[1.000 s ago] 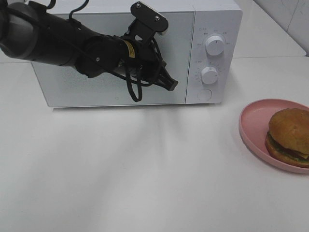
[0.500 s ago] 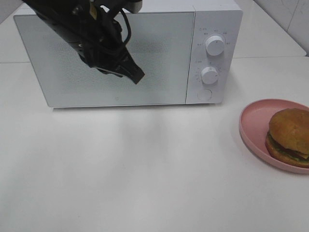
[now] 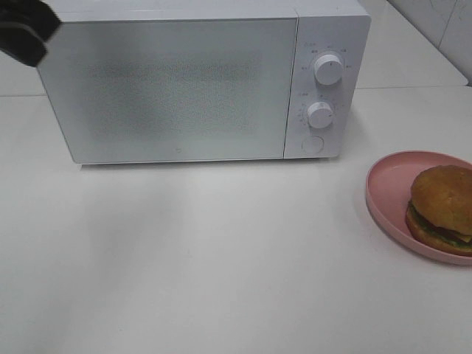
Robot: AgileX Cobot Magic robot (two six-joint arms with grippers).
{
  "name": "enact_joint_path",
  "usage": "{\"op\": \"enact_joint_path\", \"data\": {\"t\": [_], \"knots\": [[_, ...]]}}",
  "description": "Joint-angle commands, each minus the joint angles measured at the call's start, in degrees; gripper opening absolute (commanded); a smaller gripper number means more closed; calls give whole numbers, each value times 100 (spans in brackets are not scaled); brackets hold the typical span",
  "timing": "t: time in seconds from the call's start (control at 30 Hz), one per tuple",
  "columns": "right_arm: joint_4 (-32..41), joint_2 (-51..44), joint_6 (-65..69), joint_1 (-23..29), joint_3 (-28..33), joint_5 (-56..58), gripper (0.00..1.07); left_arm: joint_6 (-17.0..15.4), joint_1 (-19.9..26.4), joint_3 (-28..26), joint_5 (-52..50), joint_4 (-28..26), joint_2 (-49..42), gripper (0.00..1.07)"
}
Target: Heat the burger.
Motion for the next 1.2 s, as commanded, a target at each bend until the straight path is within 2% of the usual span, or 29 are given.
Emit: {"op": "enact_joint_path", "data": {"t": [0.03,0.07,0.1,0.13,0.17,0.23,0.27,0.3,0.33,0.37,0.43,0.5,0.57,0.6,0.67,0.7,0.77,0.87,0.9,0.97,1.07,1.13,1.2], "knots": [[-11,-149,23,-40,-11,-74,71,74,693,-23,464,-235,-292,0],[-11,-149,23,-40,-11,-74,71,74,693,-23,464,-235,-292,0],[-11,-149,23,-40,-11,-74,71,52,1106,-23,579,-246,-453,0],[-11,-149,23,-40,-11,-74,71,52,1106,-23,579,-246,-453,0],[-11,-149,23,-40,-11,-74,71,34,1438,-23,613,-218,-607,0],[-11,-149,23,-40,-11,-74,71,6,1587,-23,619,-223,-676,0],[-11,-149,23,-40,-11,-74,71,-69,1948,-23,699,-229,-837,0],[-11,-149,23,-40,-11,-74,71,-120,2108,-23,762,-229,-917,0],[-11,-149,23,-40,-11,-74,71,-120,2108,-23,762,-229,-917,0],[-11,-149,23,-40,-11,-74,71,-195,2372,6,894,-229,-1077,0],[-11,-149,23,-40,-11,-74,71,-258,2527,143,894,-223,-1289,0],[-11,-149,23,-40,-11,-74,71,-258,2550,269,848,-223,-1427,0],[-11,-149,23,-40,-11,-74,71,-258,2550,837,636,-309,-1896,0],[-11,-149,23,-40,-11,-74,71,-258,2550,837,636,-309,-1896,0],[-11,-149,23,-40,-11,-74,71,-212,2550,1507,453,-539,-2406,0],[-11,-149,23,-40,-11,-74,71,-212,2550,1507,453,-539,-2406,0],[-11,-149,23,-40,-11,-74,71,-212,2550,2372,183,-556,-3105,0],[-11,-149,23,-40,-11,-74,71,-183,2550,2595,109,-550,-3300,0],[-11,-149,23,-40,-11,-74,71,-57,2550,3002,-29,-561,-3696,0],[-11,-149,23,-40,-11,-74,71,120,2550,3461,-212,-590,-4274,0],[-11,-149,23,-40,-11,-74,71,155,2550,3564,-264,-607,-4440,0],[-11,-149,23,-40,-11,-74,71,241,2550,3930,-372,-745,-5260,0],[-11,-149,23,-40,-11,-74,71,269,2550,3994,-378,-773,-5414,0]]}}
